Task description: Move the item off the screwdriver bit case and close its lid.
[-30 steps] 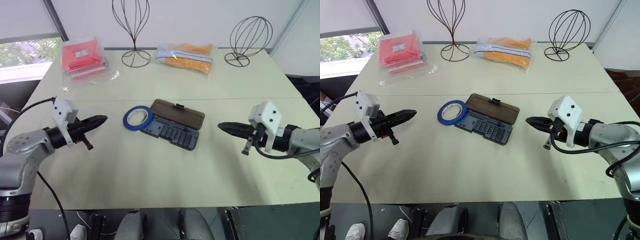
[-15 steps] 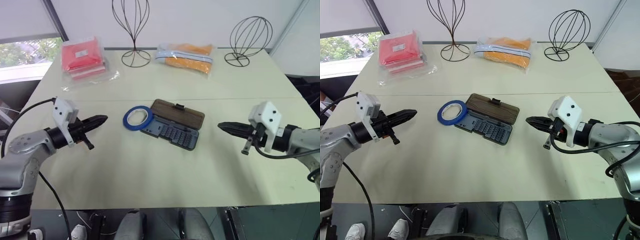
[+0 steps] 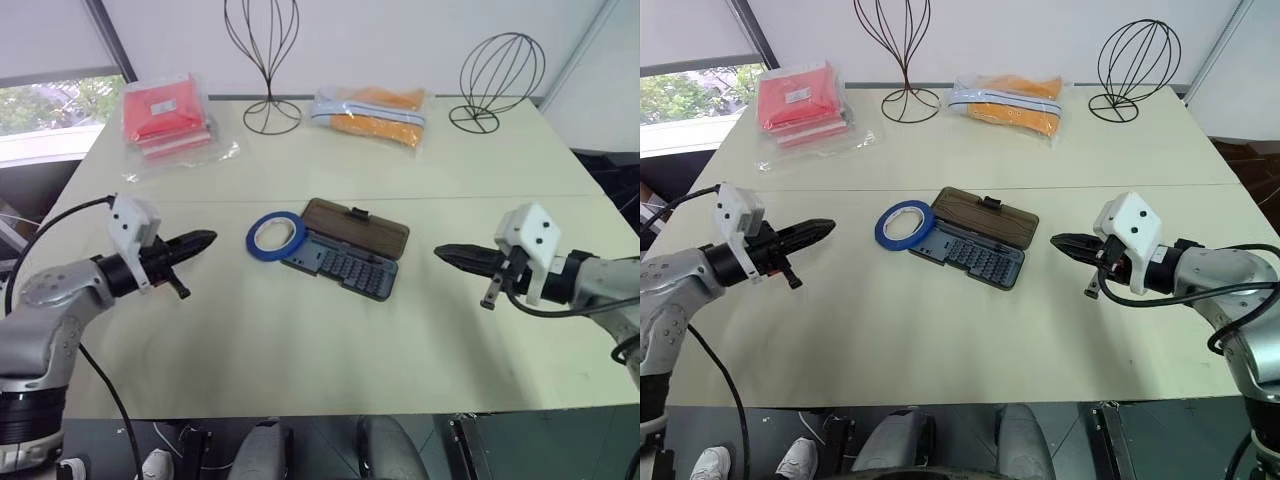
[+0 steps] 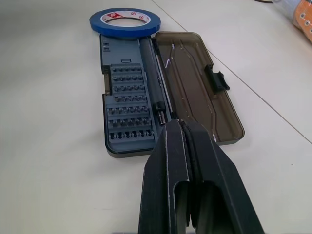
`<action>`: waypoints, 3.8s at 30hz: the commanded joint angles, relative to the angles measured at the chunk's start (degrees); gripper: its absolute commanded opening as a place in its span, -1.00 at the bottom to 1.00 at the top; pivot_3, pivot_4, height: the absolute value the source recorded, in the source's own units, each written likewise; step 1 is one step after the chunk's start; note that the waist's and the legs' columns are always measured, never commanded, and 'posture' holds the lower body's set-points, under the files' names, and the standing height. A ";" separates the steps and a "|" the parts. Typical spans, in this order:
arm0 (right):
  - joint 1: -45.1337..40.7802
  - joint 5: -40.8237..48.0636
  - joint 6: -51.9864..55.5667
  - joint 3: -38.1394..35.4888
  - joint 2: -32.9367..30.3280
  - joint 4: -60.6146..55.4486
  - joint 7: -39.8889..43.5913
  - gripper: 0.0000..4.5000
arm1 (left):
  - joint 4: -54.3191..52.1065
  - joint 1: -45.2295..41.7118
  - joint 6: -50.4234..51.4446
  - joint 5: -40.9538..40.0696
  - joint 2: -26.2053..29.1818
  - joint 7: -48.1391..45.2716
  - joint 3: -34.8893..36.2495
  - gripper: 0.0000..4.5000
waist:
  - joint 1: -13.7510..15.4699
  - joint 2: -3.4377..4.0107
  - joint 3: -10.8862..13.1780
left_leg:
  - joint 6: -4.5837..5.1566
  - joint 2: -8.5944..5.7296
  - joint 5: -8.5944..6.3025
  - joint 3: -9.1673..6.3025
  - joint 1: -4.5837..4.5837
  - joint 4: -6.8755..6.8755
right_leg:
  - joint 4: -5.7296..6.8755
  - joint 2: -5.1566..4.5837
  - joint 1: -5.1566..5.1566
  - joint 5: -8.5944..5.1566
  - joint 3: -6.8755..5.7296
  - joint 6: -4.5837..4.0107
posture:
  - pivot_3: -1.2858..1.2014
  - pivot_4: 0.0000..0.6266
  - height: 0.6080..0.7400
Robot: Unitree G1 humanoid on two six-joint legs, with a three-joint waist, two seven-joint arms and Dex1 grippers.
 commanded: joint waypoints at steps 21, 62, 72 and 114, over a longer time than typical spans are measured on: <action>-1.07 -4.70 -3.20 4.89 8.67 -3.92 -8.02 -1.00 | 34.22 -23.62 -32.36 21.32 -4.64 -14.25 -19.18 0.98 | -0.01 -0.01 -0.01 | 0.04 -0.06 -0.02 0.14 -0.14 0.64 | 0.57 0.02 -0.04 0.00 -0.13 0.02 | 0.03 -0.52 1.00; -1.69 -7.00 -3.68 10.07 12.67 -3.80 -9.01 -1.00 | 36.14 -20.45 -23.32 28.96 -4.30 1.28 -9.94 -0.84 | -0.90 -0.02 -0.02 | 0.20 0.02 -0.10 -0.02 -0.12 0.86 | 0.94 0.07 -0.20 0.03 -0.06 0.07 | 0.03 -0.52 1.00; -6.55 -8.29 -6.77 15.70 14.84 2.74 -4.78 -1.00 | 10.36 0.90 9.25 26.95 -6.38 21.87 7.20 -0.84 | -0.13 -0.05 -0.03 | 0.19 0.01 -0.10 -0.05 -0.13 0.86 | 0.88 0.01 -0.18 0.03 -0.04 0.06 | 0.03 -0.52 1.00; -19.28 -13.09 8.84 10.78 25.62 12.68 -24.93 0.50 | 0.95 -9.79 7.18 16.03 -9.87 13.76 -8.81 1.00 | -0.46 -0.08 -0.06 | -0.24 -0.11 0.12 0.13 -0.17 0.75 | 0.82 -0.19 -0.32 0.04 -0.06 0.06 | 0.03 -0.52 1.00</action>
